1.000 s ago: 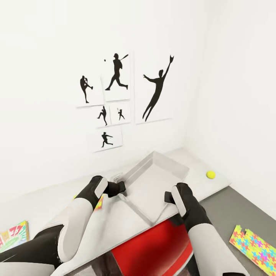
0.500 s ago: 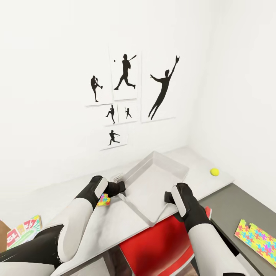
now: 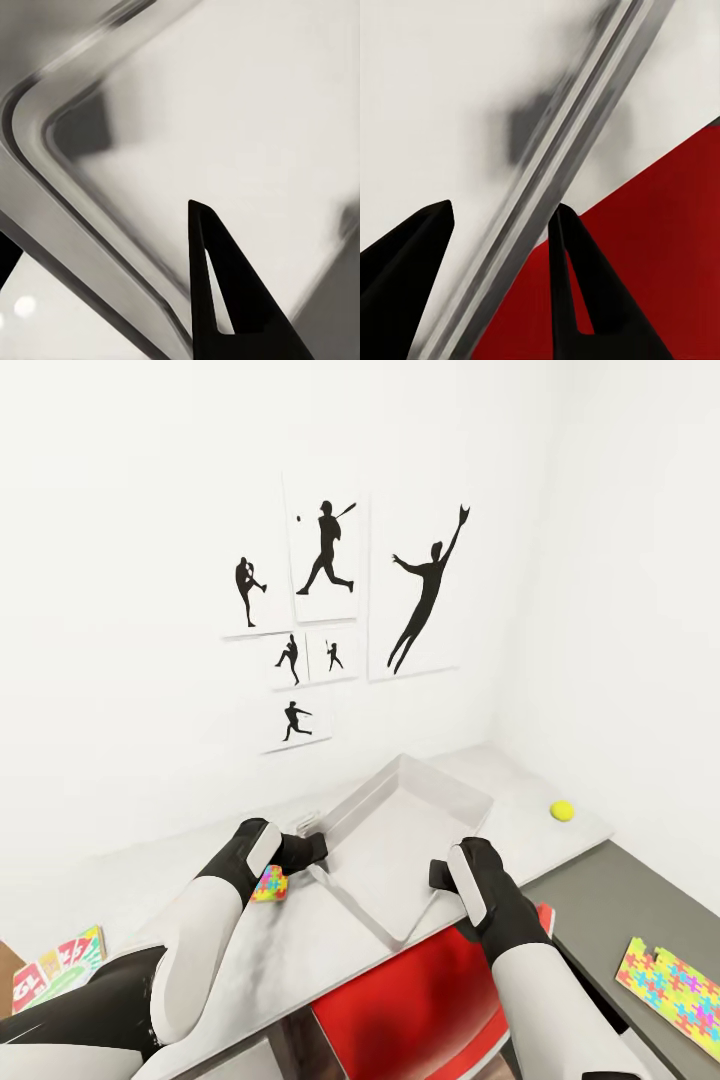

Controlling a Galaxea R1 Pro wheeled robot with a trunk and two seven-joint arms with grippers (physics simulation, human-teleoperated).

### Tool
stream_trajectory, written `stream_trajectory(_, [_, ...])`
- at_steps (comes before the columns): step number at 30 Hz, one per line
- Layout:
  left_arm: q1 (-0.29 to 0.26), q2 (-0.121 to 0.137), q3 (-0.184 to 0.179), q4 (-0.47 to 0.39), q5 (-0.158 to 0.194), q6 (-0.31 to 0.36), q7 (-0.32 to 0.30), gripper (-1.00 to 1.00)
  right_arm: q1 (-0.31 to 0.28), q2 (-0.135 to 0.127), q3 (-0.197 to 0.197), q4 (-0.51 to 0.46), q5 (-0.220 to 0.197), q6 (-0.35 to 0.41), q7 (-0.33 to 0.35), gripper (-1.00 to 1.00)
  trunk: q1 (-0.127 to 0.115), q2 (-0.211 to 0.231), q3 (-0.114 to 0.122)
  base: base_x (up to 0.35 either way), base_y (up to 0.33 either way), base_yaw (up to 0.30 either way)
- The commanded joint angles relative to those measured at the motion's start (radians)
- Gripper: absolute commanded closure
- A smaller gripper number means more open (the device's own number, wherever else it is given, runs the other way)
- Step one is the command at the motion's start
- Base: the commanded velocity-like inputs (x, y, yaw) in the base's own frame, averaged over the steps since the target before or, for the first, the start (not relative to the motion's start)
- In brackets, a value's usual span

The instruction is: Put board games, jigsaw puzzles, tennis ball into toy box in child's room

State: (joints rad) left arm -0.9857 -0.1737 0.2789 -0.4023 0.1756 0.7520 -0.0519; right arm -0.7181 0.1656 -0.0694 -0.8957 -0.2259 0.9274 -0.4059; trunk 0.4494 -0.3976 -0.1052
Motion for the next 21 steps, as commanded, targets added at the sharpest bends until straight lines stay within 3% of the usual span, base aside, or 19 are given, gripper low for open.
stream_trajectory(1, [-0.001,-0.001,0.006,-0.001,0.001,0.006,-0.002,1.00,-0.001,0.000,-0.003,-0.002,-0.007,0.001,-0.008,1.00,0.001,-0.002,-0.002,0.004,0.000,0.000])
stream_trajectory(21, [-0.001,-0.001,0.006,-0.001,0.001,0.006,-0.003,1.00,-0.001,-0.001,-0.003,0.000,-0.007,0.002,-0.008,1.00,0.001,-0.002,-0.013,0.000,0.000,0.000])
